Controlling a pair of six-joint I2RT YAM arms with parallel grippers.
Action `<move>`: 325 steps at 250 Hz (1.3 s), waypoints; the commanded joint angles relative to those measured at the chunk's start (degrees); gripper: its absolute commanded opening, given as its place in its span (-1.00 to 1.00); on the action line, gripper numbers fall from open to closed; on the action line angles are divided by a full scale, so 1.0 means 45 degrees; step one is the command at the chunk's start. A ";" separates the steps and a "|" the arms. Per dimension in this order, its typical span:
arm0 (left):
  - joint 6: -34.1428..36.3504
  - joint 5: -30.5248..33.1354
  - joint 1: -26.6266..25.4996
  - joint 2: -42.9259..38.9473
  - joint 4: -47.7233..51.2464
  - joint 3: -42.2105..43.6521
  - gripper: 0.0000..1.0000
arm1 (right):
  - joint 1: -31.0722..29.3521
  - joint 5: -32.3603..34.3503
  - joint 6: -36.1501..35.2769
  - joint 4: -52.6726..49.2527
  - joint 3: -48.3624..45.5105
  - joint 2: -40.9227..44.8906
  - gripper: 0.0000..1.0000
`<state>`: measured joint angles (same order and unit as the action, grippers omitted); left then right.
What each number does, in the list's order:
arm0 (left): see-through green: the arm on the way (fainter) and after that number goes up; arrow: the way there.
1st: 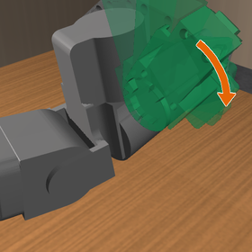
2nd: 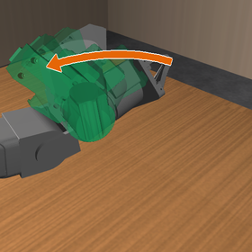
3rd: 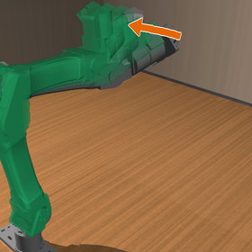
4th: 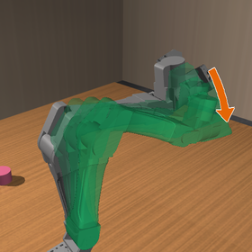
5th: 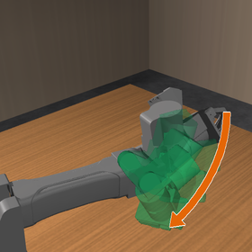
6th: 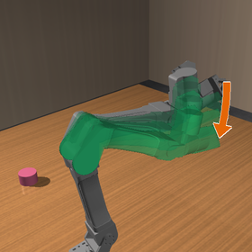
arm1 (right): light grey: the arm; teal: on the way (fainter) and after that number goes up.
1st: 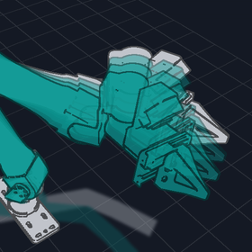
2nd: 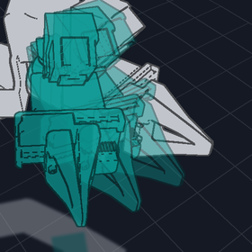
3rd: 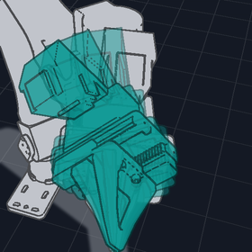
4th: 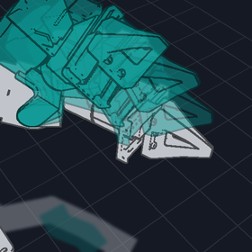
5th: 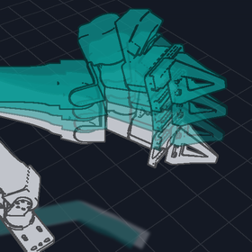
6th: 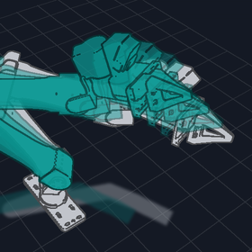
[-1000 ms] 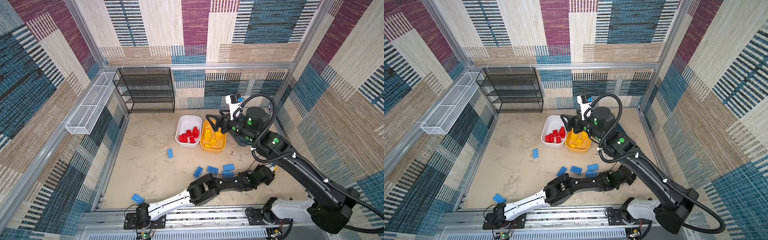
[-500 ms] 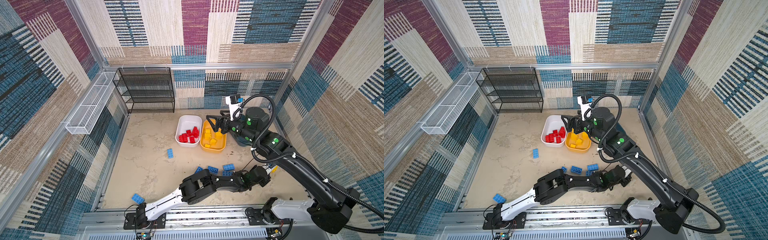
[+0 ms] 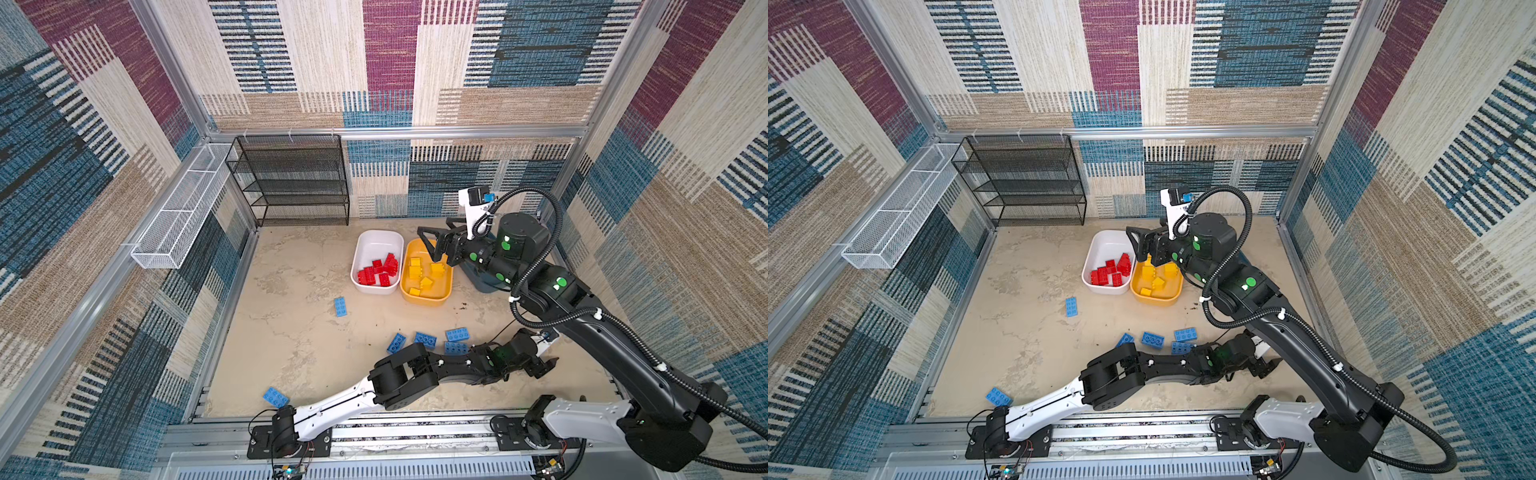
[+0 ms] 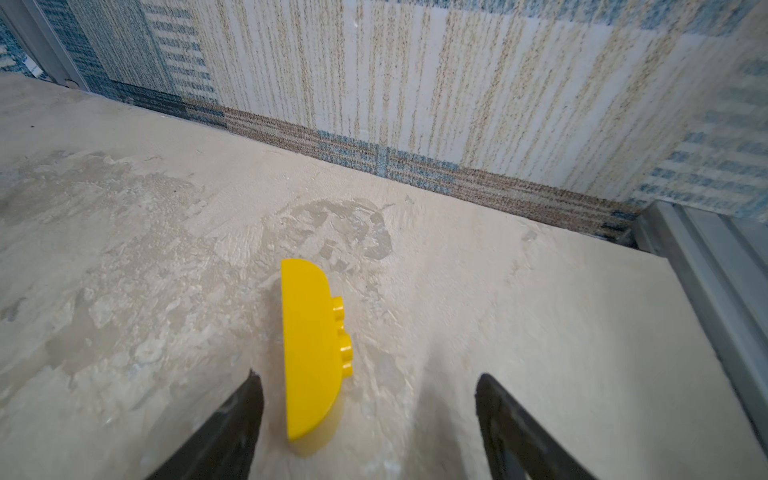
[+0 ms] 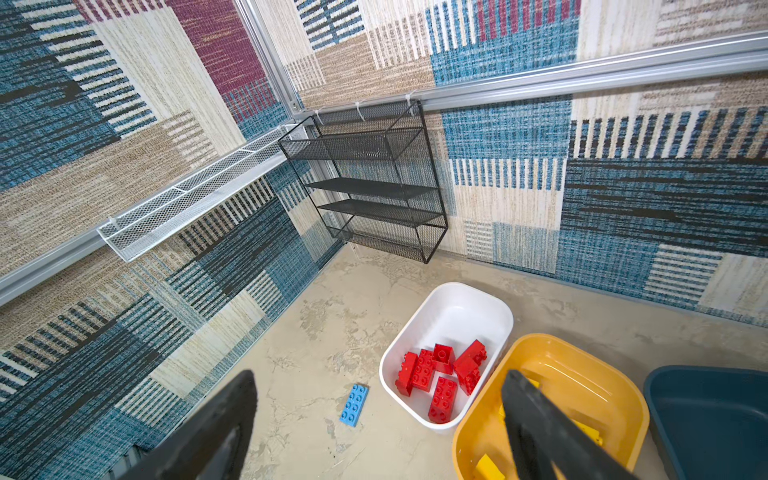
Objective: Sort the legos into containers by color
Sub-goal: 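Lower the left gripper and close it on the curved yellow brick, then drop the curved brick into the yellow tub with left while right moves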
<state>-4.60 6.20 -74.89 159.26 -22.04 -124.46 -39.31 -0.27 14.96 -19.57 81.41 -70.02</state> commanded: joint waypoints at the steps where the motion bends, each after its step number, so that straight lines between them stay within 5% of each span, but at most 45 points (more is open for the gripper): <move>1: -0.0190 0.0747 -0.0006 0.0708 0.0819 -0.1213 0.56 | -0.0024 0.0033 -0.0012 0.0088 -0.0180 0.0196 0.84; 73: -0.0528 0.1290 0.0346 0.2068 0.1345 -0.2778 0.27 | -0.0007 -0.0250 -0.0146 0.0170 -0.0482 0.0509 0.84; 139: 0.0600 0.0693 0.0365 0.2307 0.0711 -0.2917 -0.60 | -0.0018 -0.0172 -0.0346 0.0110 -0.0587 0.0806 0.83; 184: 0.0993 0.0496 0.0334 0.1838 0.0856 -0.2460 -0.81 | -0.0010 -0.0068 -0.0327 0.0043 -0.0688 0.0966 0.83; 258: 0.1694 0.0848 0.0128 -0.2421 -0.2734 0.4124 -0.86 | 0.0353 0.0361 -0.0029 -0.0405 -0.0009 0.0801 0.84; 325: 0.1714 0.2755 0.0538 -0.7660 -0.4168 1.0734 -0.88 | 0.2457 -0.0721 0.0267 -0.0572 -0.0419 0.1011 0.84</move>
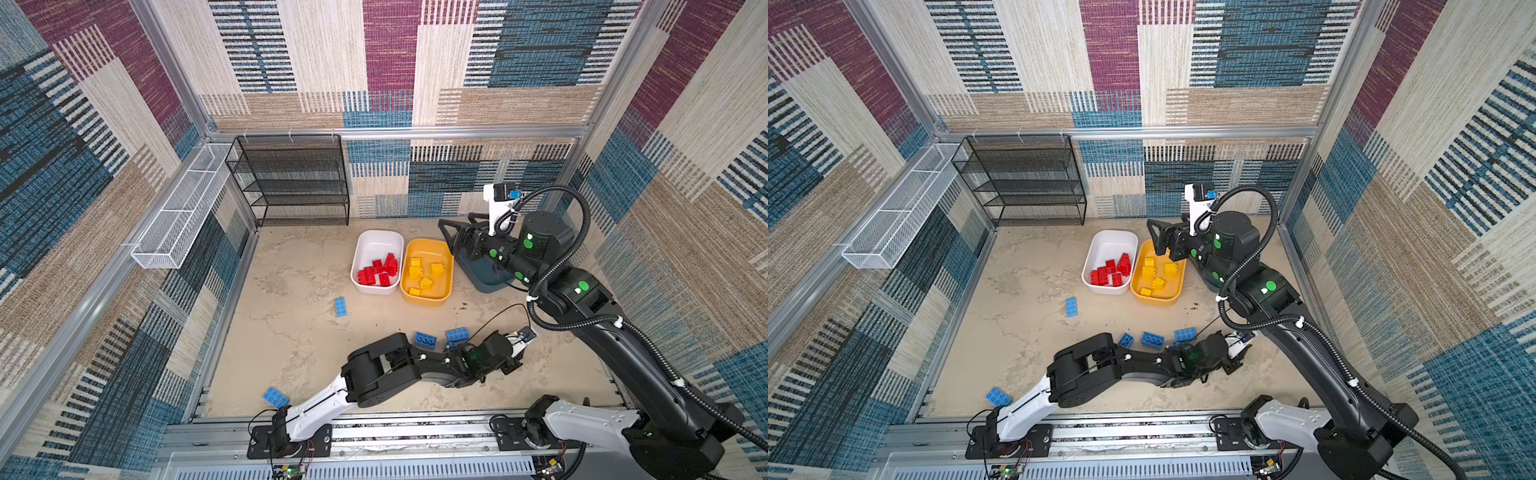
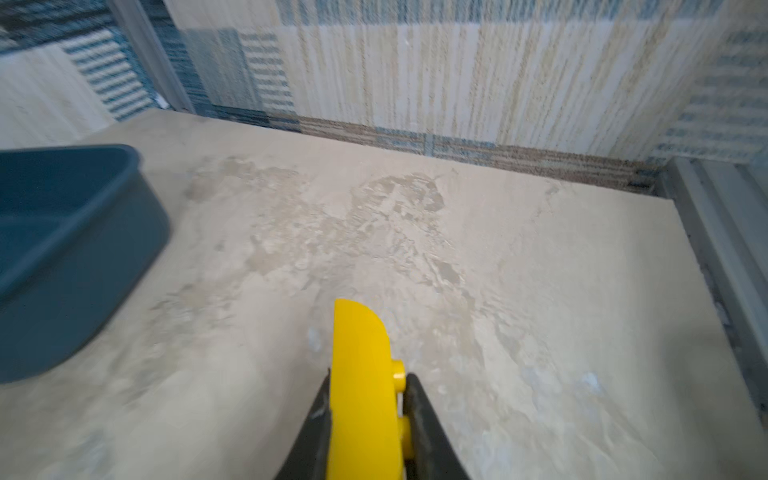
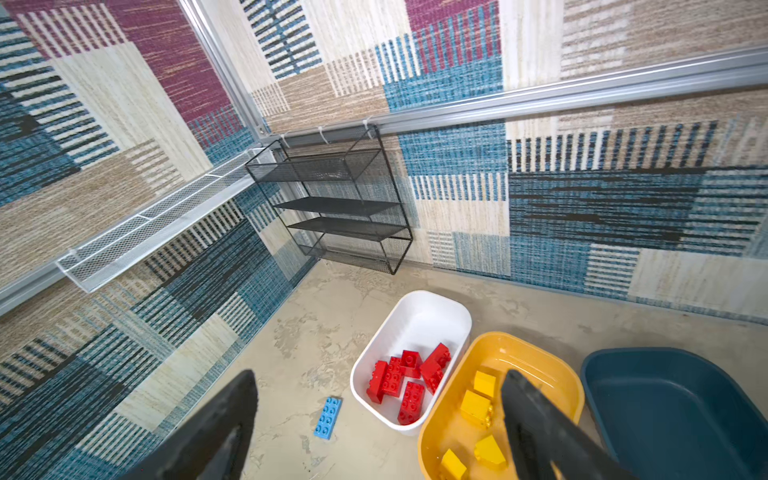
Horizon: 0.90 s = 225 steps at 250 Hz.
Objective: Sort the legos into containers by color
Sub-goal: 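Drop the curved brick into the yellow tub with left while right moves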
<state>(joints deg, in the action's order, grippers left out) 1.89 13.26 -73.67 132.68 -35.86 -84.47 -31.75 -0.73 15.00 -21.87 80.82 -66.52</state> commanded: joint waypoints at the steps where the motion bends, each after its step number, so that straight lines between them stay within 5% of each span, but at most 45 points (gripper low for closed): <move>1: 0.0268 0.1210 0.0281 -0.1830 -0.1067 0.1919 -0.88 | 0.0810 -0.0629 0.0258 -0.0062 -0.0305 0.0253 0.84; 43: -0.0416 0.2483 0.1356 -0.4534 -0.0371 0.4878 -0.88 | 0.2078 -0.0317 -0.0124 -0.0473 -0.1231 0.0932 0.88; 88: -0.2445 0.0969 0.3469 -0.6612 0.2266 0.5975 -0.88 | 0.2589 0.0375 0.0155 -0.0157 -0.2911 0.1913 0.89; 188: -0.3962 -0.2291 0.6308 -0.4502 0.8769 0.0955 -0.76 | 0.2622 -0.0200 0.0450 0.0231 -0.5487 0.2432 0.88; 225: -0.4151 -0.2778 0.6672 -0.4060 0.8895 0.0280 -0.43 | 0.2620 -0.0455 0.0411 0.0143 -0.6332 0.2746 0.88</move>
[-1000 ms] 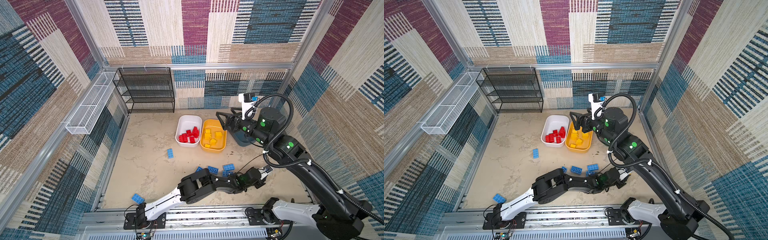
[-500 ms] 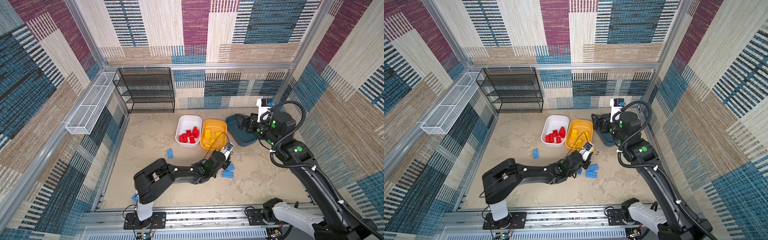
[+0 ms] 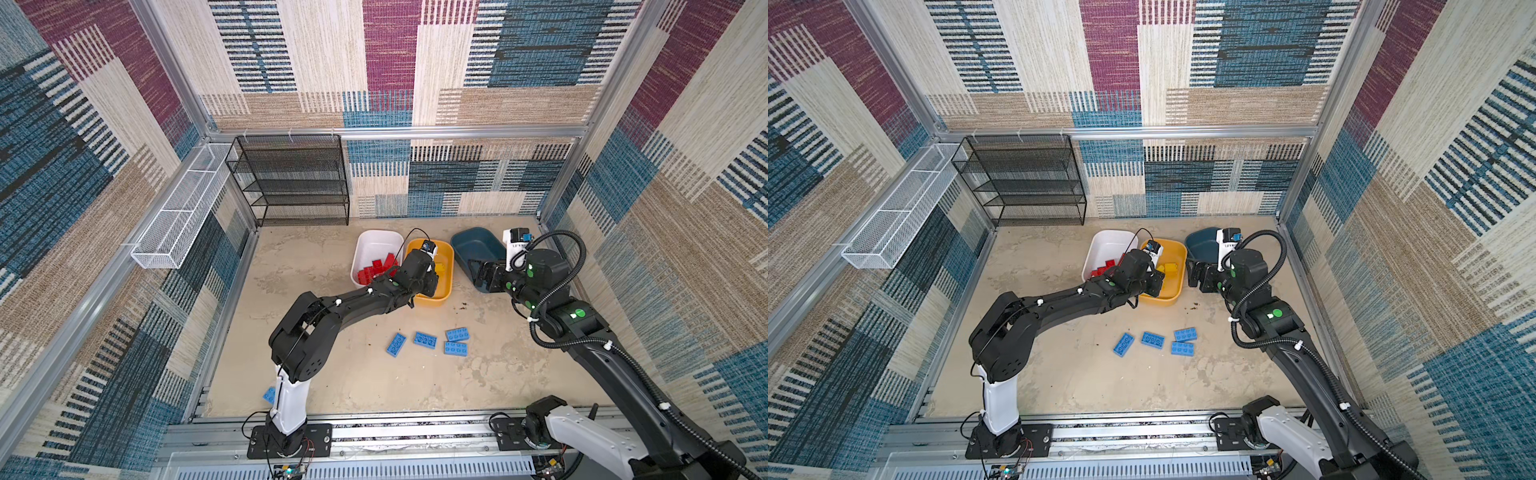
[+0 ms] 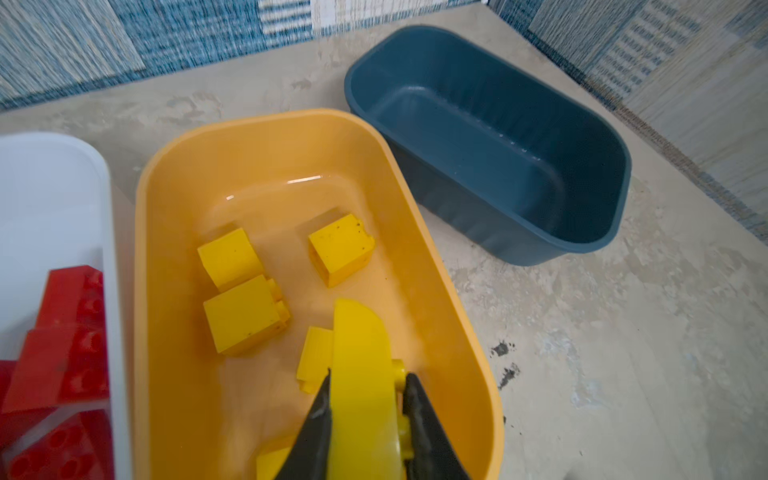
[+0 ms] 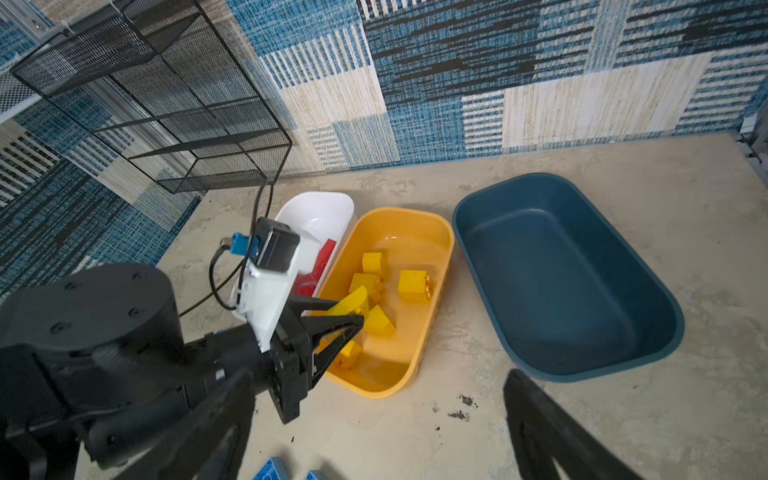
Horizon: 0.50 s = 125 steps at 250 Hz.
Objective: Sort the legos into containers by color
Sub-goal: 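Drop the curved brick into the yellow tub with left while right moves, then lower the right gripper onto a blue brick and close it while the left withdraws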
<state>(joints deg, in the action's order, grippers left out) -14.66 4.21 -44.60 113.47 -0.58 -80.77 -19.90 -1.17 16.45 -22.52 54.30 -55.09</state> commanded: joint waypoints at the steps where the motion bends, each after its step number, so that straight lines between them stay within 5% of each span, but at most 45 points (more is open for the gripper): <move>1: -0.0474 -0.0773 0.0218 0.0212 0.1071 -0.0554 -0.41 | -0.0022 -0.0362 0.0103 0.0284 -0.0463 0.0209 0.88; 73: -0.0734 -0.0015 0.0321 -0.1132 0.1424 -0.0110 0.61 | -0.0153 -0.1117 0.0163 -0.0368 -0.1564 0.0028 0.84; 125: -0.1485 0.0083 0.0311 -0.4305 0.0787 0.2528 0.68 | -0.1193 -0.0180 0.0281 -0.0971 -0.2439 -0.0981 0.84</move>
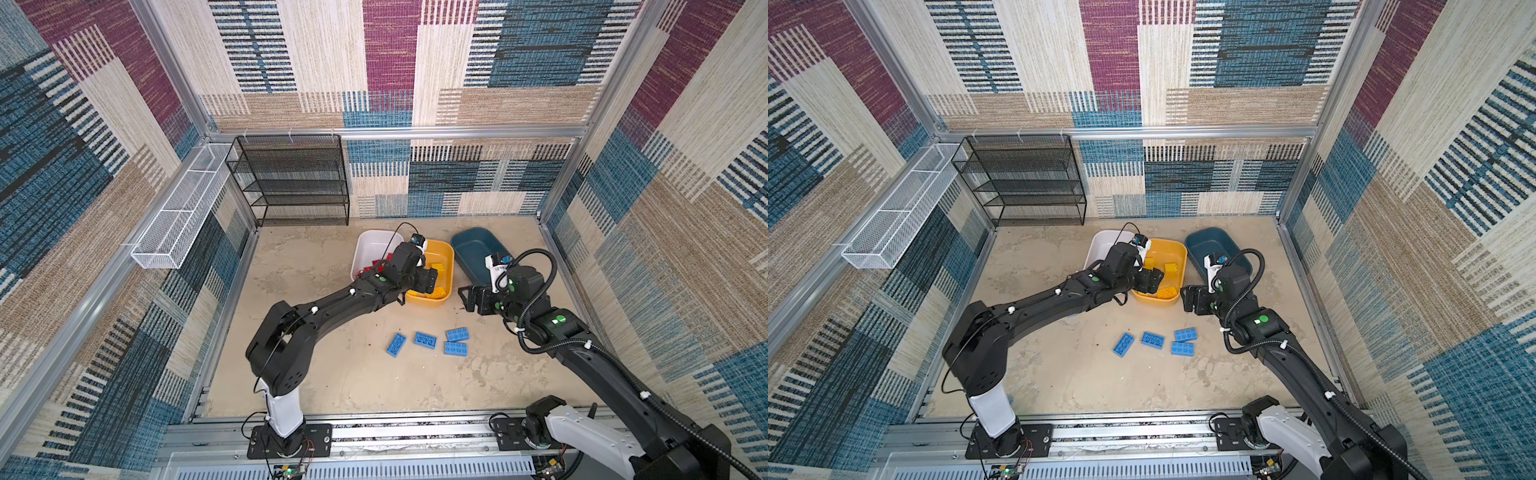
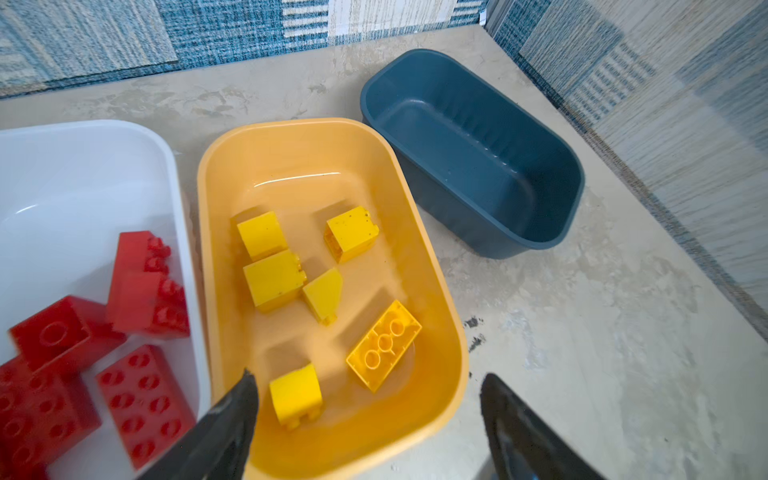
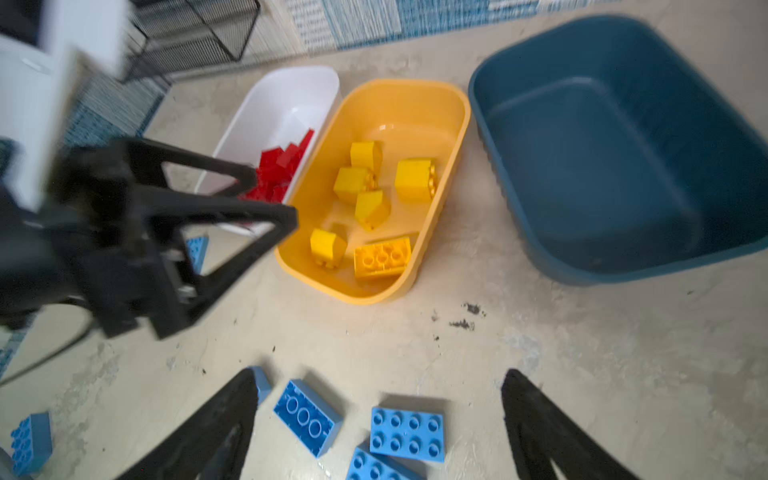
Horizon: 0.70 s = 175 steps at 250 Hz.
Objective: Sort the legos into containers by color
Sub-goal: 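Lower the right gripper onto a blue brick and close it while the left withdraws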
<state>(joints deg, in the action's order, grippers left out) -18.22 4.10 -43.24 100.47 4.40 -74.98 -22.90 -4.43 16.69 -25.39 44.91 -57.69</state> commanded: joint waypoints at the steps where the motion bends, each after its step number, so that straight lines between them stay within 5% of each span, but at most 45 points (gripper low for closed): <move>1: -0.0715 0.0116 0.0005 -0.1489 -0.0337 0.1305 0.68 | -0.0552 0.0578 0.0223 -0.0345 -0.0350 -0.0432 0.84; 100: -0.2254 -0.0263 -0.0078 -0.7825 -0.0519 0.7317 0.58 | -0.1607 0.1537 0.0787 -0.0042 -0.1177 -0.3013 0.71; 175: -0.2262 0.0232 -0.0078 -1.0656 0.0710 0.9480 0.57 | -0.1961 0.1579 0.0921 0.0232 -0.1288 -0.4381 0.73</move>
<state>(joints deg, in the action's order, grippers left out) -27.79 4.12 -43.64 55.00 5.10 -33.98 -31.18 2.07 19.92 -26.17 39.24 -75.72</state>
